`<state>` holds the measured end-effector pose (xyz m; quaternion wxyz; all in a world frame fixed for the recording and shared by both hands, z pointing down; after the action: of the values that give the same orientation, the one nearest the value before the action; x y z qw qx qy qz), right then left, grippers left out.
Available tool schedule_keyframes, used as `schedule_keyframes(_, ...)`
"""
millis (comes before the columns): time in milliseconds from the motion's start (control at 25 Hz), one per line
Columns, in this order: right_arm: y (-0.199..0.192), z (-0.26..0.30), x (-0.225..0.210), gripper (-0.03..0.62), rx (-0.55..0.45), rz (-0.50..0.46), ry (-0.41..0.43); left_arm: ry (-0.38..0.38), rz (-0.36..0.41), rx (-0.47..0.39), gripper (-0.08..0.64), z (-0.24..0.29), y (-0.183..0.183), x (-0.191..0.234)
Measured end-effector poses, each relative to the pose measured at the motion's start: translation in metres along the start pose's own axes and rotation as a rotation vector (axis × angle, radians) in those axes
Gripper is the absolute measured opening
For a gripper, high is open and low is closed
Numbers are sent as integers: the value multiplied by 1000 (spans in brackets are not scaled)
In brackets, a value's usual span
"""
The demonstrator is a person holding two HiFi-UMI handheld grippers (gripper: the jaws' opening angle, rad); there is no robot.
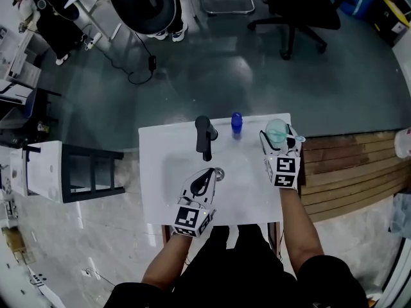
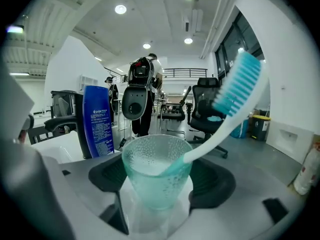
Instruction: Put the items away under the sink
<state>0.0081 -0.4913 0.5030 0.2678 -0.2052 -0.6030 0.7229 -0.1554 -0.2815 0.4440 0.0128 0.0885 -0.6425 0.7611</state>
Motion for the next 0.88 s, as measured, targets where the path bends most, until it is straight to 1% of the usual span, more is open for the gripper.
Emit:
schedule_keyframes(280,18,-28,6,385,-31,-8,-21,-13,0,-12,21,-20,6,1)
schedule_keyframes(480,34,-74,22,385,-56,-43,-53,-30,12,-26,21,-47,12,-3)
schedule_keyframes(600,43,-105,38,385,-66,-47,-57,-66,36,-41,21,-58,18,-12)
schedule_keyframes(720,50,-132,60,385,-76,-52,-50,-93,46,-64,21,-73,24,-15)
schedule_keyframes(880,59,-173,80,385,-79,-44,-20,-120,53,-70,21,-90,28,-27)
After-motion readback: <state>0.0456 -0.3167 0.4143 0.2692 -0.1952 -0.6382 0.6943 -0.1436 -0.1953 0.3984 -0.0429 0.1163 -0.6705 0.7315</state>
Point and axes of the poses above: the fingertips, and each gripper's own axes: z forward along the fingers, x to its left, y out of its top, the point moved 5 cm from there along -z, backward along the fingers, and after that the axes turned 13 degrees about -x, right-handed, at the moved point
